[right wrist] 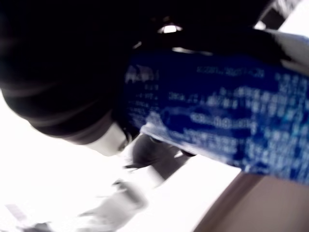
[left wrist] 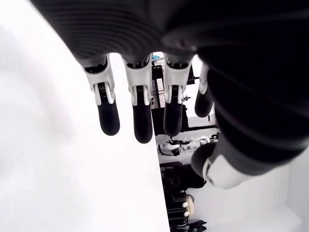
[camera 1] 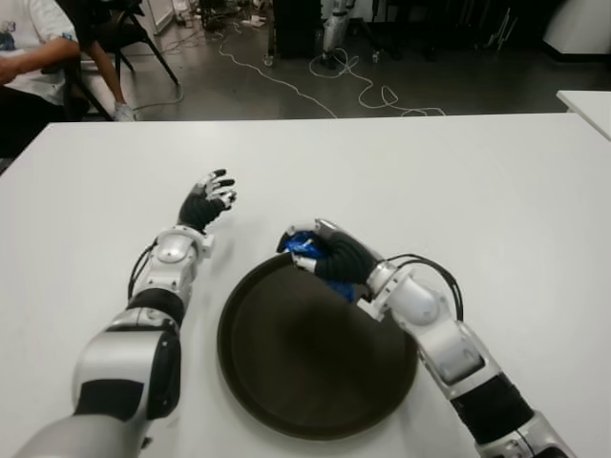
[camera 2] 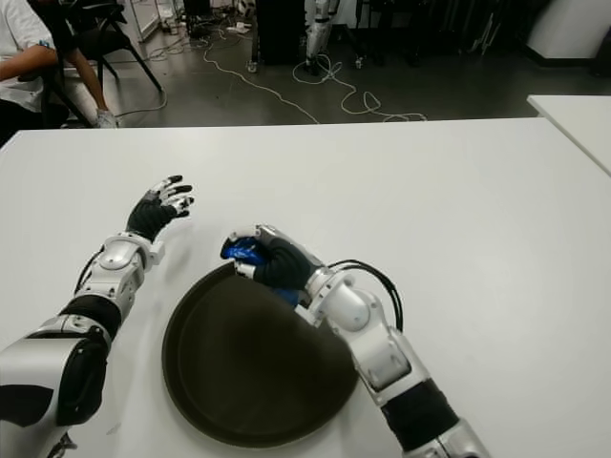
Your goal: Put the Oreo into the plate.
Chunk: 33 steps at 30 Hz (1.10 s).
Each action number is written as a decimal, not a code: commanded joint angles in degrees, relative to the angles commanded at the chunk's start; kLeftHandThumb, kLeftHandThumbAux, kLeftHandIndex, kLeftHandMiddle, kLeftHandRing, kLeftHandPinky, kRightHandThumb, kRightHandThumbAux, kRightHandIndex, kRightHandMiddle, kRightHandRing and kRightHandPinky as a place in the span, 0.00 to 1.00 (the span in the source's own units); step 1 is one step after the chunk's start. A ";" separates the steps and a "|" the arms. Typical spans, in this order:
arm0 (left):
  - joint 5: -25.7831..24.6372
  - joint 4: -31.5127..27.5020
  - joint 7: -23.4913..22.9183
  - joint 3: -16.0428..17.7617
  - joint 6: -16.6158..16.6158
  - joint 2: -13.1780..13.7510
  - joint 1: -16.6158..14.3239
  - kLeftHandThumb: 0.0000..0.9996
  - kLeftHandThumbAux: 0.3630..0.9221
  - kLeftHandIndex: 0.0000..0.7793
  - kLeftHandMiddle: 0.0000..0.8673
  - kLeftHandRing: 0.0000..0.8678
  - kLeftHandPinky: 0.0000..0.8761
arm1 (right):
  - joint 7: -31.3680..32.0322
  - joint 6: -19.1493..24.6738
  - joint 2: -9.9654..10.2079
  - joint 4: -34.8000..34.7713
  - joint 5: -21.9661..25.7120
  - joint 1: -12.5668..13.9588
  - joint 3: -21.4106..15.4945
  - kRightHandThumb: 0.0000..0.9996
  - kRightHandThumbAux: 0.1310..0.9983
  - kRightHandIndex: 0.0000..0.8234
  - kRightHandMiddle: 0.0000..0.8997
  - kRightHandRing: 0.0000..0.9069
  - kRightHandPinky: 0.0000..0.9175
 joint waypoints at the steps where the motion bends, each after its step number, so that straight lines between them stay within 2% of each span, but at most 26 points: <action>1: -0.01 -0.01 0.00 0.01 0.04 0.00 -0.01 0.07 0.60 0.16 0.23 0.24 0.25 | 0.48 0.41 -0.07 -0.30 0.41 0.07 -0.09 0.69 0.70 0.52 0.83 0.83 0.83; 5: 0.08 -0.03 0.11 -0.09 0.15 0.00 -0.03 0.07 0.60 0.15 0.23 0.23 0.24 | 1.84 1.71 -0.41 -1.20 1.04 0.15 -0.26 0.69 0.70 0.52 0.84 0.85 0.85; 12: 0.20 0.00 0.03 -0.17 -0.48 0.04 0.09 0.06 0.63 0.16 0.23 0.23 0.23 | 7.98 1.09 -5.81 -2.19 -2.90 -2.61 2.57 0.69 0.70 0.52 0.81 0.84 0.85; 16: 0.05 -0.02 -0.15 -0.05 -0.59 0.00 0.13 0.06 0.65 0.15 0.22 0.22 0.23 | 8.62 0.56 -7.22 -2.69 -5.09 -3.00 3.24 0.69 0.70 0.52 0.75 0.80 0.82; 18: -0.02 -0.02 -0.17 0.02 -0.49 -0.02 0.11 0.06 0.65 0.15 0.22 0.22 0.23 | 8.49 0.31 -7.58 -2.75 -6.13 -3.03 3.43 0.69 0.70 0.52 0.72 0.76 0.78; 21: -0.06 -0.02 -0.03 0.05 -0.30 -0.06 0.06 0.06 0.64 0.15 0.22 0.22 0.23 | 8.42 0.25 -7.92 -2.77 -7.13 -3.11 3.61 0.69 0.70 0.51 0.62 0.65 0.63; 22: -0.05 -0.01 0.09 0.05 -0.21 -0.08 0.03 0.06 0.64 0.15 0.22 0.22 0.23 | 8.90 0.54 -8.17 -2.68 -7.36 -3.30 3.72 0.69 0.70 0.51 0.61 0.64 0.62; 23: -0.05 -0.01 0.17 0.05 -0.15 -0.10 0.01 0.06 0.64 0.15 0.22 0.22 0.23 | 9.27 0.75 -8.35 -2.61 -7.52 -3.44 3.79 0.68 0.70 0.50 0.52 0.55 0.52; 24: -0.04 0.00 0.25 0.05 -0.11 -0.11 0.00 0.06 0.64 0.15 0.22 0.22 0.23 | 9.93 1.05 -8.61 -2.50 -7.56 -3.71 3.89 0.68 0.70 0.49 0.49 0.51 0.48; 25: -0.03 0.00 0.30 0.04 -0.09 -0.11 -0.01 0.06 0.65 0.15 0.22 0.22 0.23 | 10.39 1.24 -8.77 -2.44 -7.58 -3.88 3.94 0.48 0.72 0.36 0.41 0.42 0.39; 26: -0.01 0.01 0.34 0.03 -0.07 -0.11 -0.02 0.06 0.65 0.15 0.22 0.22 0.23 | 10.89 1.40 -9.04 -2.48 -7.70 -4.07 3.98 0.34 0.74 0.27 0.35 0.37 0.34; 28: 0.02 0.02 0.37 0.02 -0.06 -0.10 -0.02 0.06 0.65 0.15 0.22 0.22 0.23 | 11.44 1.55 -9.27 -2.58 -7.92 -4.20 3.98 0.19 0.72 0.15 0.27 0.29 0.27; 30: -0.02 0.01 0.40 0.05 -0.05 -0.10 -0.01 0.07 0.65 0.15 0.22 0.22 0.23 | 12.04 1.89 -9.70 -3.03 -8.55 -4.44 4.09 0.10 0.68 0.09 0.21 0.24 0.23; 31: -0.04 -0.01 0.42 0.06 -0.05 -0.11 0.00 0.07 0.65 0.15 0.22 0.22 0.23 | 12.22 2.02 -9.84 -3.23 -8.80 -4.51 4.12 0.07 0.60 0.06 0.16 0.19 0.19; 33: -0.16 -0.05 0.48 0.16 0.05 -0.16 0.00 0.08 0.65 0.15 0.22 0.23 0.24 | 11.82 1.33 -10.29 -3.41 -9.92 -4.65 4.07 0.03 0.52 0.03 0.10 0.13 0.15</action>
